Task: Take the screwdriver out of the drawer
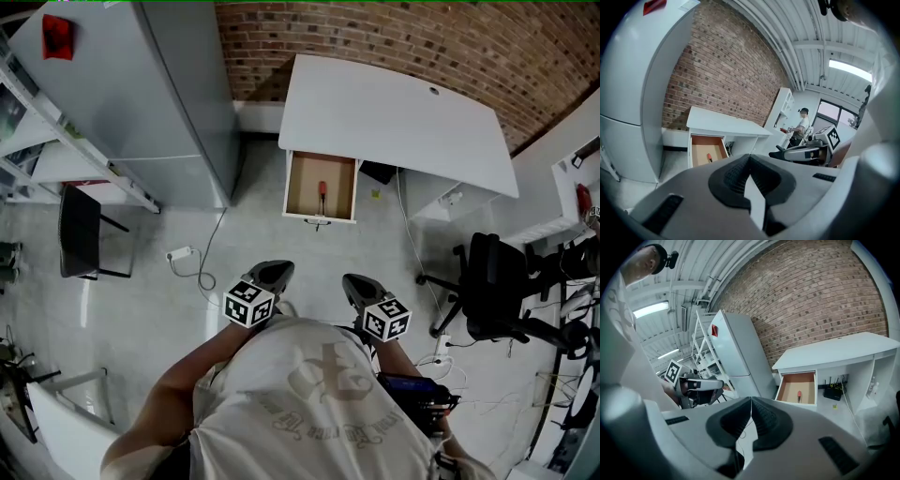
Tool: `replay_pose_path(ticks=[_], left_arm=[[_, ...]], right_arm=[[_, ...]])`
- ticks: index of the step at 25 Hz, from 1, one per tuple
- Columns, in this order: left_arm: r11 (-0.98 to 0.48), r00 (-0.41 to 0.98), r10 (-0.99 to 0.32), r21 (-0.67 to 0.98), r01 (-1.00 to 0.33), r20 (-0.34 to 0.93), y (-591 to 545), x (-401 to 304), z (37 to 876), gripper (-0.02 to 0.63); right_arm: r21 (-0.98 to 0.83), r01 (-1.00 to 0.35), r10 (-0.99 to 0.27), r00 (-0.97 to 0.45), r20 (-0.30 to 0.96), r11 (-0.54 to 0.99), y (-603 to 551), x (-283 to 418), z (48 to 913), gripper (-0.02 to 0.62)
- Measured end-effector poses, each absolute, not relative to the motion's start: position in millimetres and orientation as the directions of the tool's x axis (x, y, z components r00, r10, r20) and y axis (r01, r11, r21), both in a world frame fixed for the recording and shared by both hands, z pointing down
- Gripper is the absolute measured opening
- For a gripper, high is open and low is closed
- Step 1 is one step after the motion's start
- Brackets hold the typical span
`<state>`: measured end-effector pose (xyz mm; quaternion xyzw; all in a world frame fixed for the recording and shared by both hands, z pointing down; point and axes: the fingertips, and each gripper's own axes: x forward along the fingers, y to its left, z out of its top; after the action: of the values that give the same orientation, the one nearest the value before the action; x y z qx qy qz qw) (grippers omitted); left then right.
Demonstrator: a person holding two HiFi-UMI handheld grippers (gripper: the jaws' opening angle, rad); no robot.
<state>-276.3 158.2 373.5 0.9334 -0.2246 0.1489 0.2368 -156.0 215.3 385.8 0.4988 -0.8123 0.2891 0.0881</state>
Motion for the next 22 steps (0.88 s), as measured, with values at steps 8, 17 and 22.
replay_pose_path(ticks=[8,17,22], left_arm=[[-0.761,0.837,-0.387,0.378,-0.527,0.387,144,-301,377,0.02],[-0.745,0.83,-0.41,0.387,-0.544,0.378,130,-313,376,0.02],[-0.744,0.832,-0.402,0.393,-0.54,0.383,128,-309,378,0.02]], right_arm=[[-0.388,-0.858,-0.753,-0.492,0.437,0.336,199,-172,389,0.023],[-0.385,-0.864,-0.761,-0.481,0.435,0.325,179,-174,385,0.023],[-0.388,-0.869,-0.763,-0.469,0.445,0.308,182,-169,386,0.023]])
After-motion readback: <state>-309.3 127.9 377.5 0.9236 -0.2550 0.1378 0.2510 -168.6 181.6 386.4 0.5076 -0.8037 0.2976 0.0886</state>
